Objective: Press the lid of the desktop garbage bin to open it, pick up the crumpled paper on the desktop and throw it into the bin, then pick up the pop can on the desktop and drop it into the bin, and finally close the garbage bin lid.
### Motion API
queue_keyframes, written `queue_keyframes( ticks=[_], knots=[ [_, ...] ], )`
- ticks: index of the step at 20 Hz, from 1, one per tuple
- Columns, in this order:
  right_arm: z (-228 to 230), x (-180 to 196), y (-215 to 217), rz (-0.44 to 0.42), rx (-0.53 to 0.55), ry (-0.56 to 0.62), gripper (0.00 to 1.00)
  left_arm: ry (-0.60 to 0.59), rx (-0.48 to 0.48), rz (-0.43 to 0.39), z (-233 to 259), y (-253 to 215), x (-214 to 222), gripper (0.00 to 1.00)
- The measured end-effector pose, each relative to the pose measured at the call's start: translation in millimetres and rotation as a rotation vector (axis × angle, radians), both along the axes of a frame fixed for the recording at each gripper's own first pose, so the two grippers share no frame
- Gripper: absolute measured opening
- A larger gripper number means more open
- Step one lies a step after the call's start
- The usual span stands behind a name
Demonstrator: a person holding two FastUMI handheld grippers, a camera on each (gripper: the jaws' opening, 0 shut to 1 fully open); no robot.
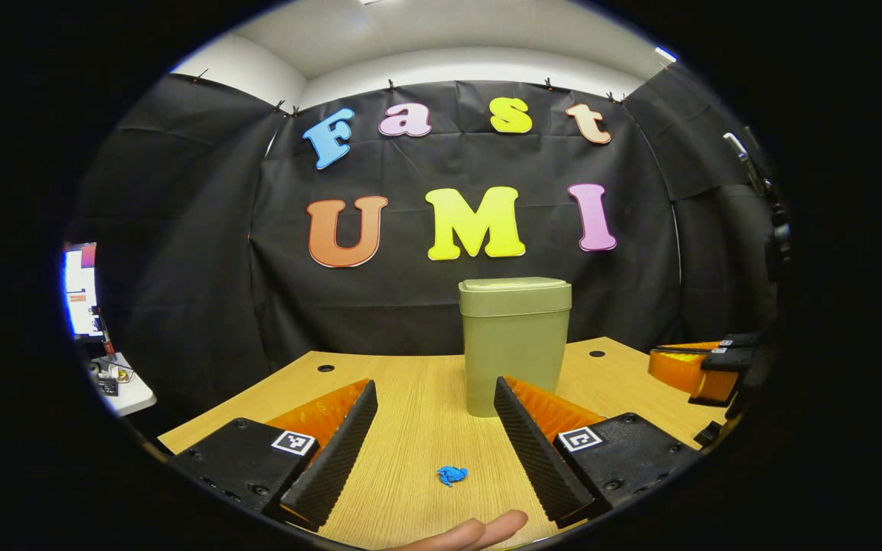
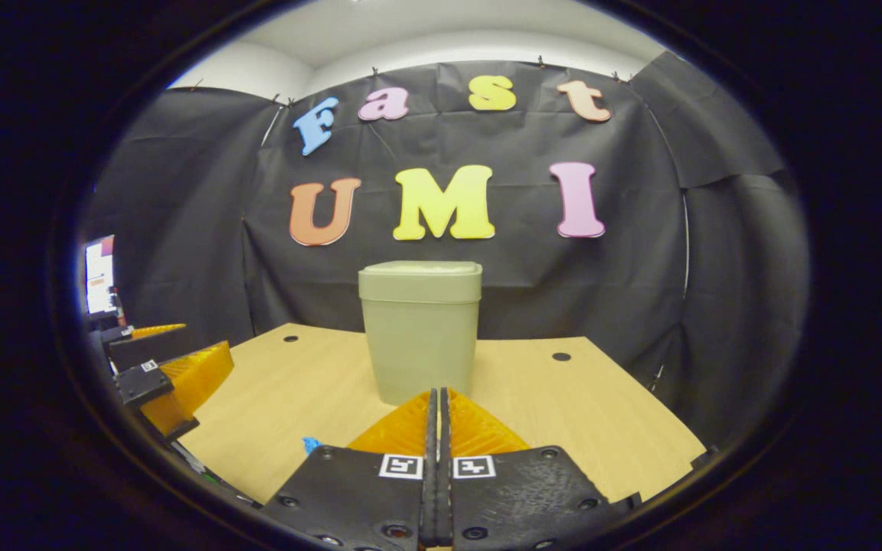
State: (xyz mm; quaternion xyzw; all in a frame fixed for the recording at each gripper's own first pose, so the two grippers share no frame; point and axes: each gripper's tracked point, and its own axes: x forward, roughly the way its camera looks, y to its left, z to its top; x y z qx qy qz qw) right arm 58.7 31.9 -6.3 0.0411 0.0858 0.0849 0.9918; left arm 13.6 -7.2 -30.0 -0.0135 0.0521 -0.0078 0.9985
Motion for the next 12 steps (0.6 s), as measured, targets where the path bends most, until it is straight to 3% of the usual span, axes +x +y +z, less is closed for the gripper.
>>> queue_keyframes(
  ticks=[4, 9, 12],
  knots=[
    [31.1, 30.9, -1.1, -0.012, -0.029, -0.024, 0.0, 0.011, -0.006, 0.004, -3.5, 3.3, 3.6, 0.99],
    [76.0, 70.5, 4.0, 0.005, 0.047, -0.032, 0.0, 0.016, -0.013, 0.021, -4.3, 12.4, 5.3, 0.99],
    [95.8, 97.9, 13.3, 0.002, 0.02, -0.025, 0.0, 0.019, -0.023, 0.023, -5.4, 14.5, 6.3, 0.99]
  ],
)
